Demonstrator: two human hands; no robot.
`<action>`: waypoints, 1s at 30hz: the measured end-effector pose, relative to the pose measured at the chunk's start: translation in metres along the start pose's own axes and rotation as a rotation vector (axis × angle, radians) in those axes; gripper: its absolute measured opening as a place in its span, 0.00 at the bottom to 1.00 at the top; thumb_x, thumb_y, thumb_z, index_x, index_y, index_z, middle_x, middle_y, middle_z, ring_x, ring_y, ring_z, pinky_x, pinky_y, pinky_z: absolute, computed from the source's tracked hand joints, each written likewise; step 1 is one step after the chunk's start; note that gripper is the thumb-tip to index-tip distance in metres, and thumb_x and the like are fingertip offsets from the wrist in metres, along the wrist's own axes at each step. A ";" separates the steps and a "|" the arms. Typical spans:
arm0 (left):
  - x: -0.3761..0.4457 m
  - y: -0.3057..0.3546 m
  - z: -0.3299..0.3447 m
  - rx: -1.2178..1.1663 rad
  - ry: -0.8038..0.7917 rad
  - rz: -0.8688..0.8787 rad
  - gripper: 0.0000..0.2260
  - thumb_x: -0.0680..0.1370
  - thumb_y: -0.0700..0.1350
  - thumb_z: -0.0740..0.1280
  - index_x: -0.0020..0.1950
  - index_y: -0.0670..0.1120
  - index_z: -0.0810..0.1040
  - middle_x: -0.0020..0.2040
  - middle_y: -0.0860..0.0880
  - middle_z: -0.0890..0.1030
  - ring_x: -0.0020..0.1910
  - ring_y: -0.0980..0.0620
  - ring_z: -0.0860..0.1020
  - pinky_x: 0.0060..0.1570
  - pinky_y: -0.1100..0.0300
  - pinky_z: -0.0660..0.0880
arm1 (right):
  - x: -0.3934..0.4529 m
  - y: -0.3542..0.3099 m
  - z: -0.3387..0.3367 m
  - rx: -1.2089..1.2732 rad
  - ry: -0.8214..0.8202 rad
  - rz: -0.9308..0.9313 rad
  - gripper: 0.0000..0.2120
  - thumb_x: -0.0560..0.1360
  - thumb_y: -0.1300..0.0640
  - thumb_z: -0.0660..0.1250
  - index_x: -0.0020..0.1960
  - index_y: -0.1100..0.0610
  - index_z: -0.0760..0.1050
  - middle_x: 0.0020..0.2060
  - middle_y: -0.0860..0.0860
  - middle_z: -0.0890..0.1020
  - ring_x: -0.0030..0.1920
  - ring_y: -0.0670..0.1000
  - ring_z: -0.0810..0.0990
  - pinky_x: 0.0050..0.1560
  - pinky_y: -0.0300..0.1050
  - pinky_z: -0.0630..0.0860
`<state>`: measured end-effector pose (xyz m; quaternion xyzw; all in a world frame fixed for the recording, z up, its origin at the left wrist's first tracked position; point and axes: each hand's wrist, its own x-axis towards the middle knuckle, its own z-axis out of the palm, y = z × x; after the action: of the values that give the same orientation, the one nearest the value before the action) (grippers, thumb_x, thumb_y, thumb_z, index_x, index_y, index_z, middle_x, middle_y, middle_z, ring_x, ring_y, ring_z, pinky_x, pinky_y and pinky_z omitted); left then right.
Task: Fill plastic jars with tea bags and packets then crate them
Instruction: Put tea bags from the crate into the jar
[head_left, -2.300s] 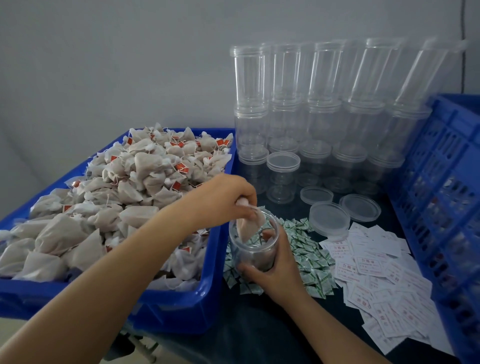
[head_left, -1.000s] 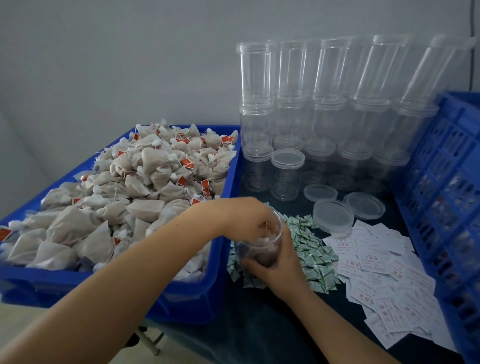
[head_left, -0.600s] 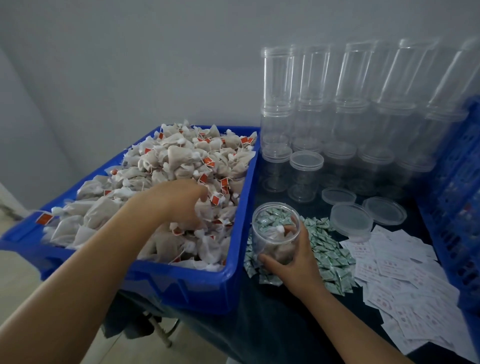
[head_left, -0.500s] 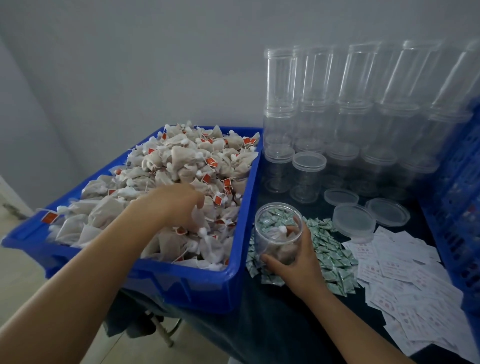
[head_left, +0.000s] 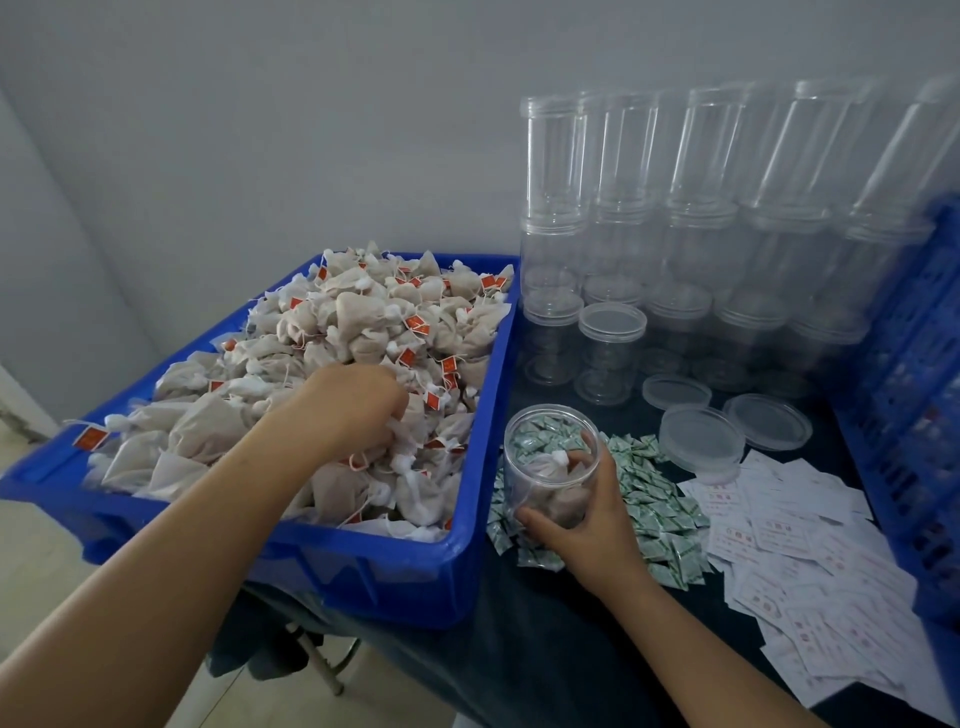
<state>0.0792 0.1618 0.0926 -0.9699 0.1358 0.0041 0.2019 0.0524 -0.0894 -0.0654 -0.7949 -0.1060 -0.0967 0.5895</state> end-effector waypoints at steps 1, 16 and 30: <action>0.000 -0.001 -0.001 -0.011 0.020 -0.002 0.11 0.76 0.49 0.65 0.59 0.52 0.76 0.55 0.52 0.75 0.51 0.52 0.74 0.42 0.60 0.70 | 0.000 0.000 0.000 0.003 -0.001 0.004 0.49 0.64 0.49 0.83 0.61 0.15 0.51 0.65 0.40 0.70 0.62 0.30 0.70 0.54 0.24 0.69; 0.002 0.049 -0.060 -0.884 0.355 0.195 0.03 0.77 0.44 0.67 0.49 0.51 0.78 0.44 0.61 0.78 0.45 0.64 0.77 0.46 0.70 0.74 | -0.003 -0.005 -0.001 0.037 -0.008 0.029 0.48 0.63 0.46 0.82 0.64 0.20 0.51 0.71 0.45 0.69 0.69 0.43 0.70 0.60 0.28 0.67; 0.034 0.089 -0.037 -0.932 0.310 0.193 0.08 0.75 0.38 0.68 0.45 0.51 0.76 0.43 0.58 0.77 0.44 0.61 0.77 0.45 0.70 0.74 | -0.003 -0.011 -0.001 0.057 -0.013 0.049 0.46 0.59 0.38 0.77 0.66 0.22 0.52 0.69 0.42 0.68 0.68 0.41 0.70 0.60 0.30 0.69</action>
<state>0.0862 0.0600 0.0892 -0.9292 0.2372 -0.0610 -0.2768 0.0461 -0.0870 -0.0556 -0.7807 -0.0929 -0.0742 0.6135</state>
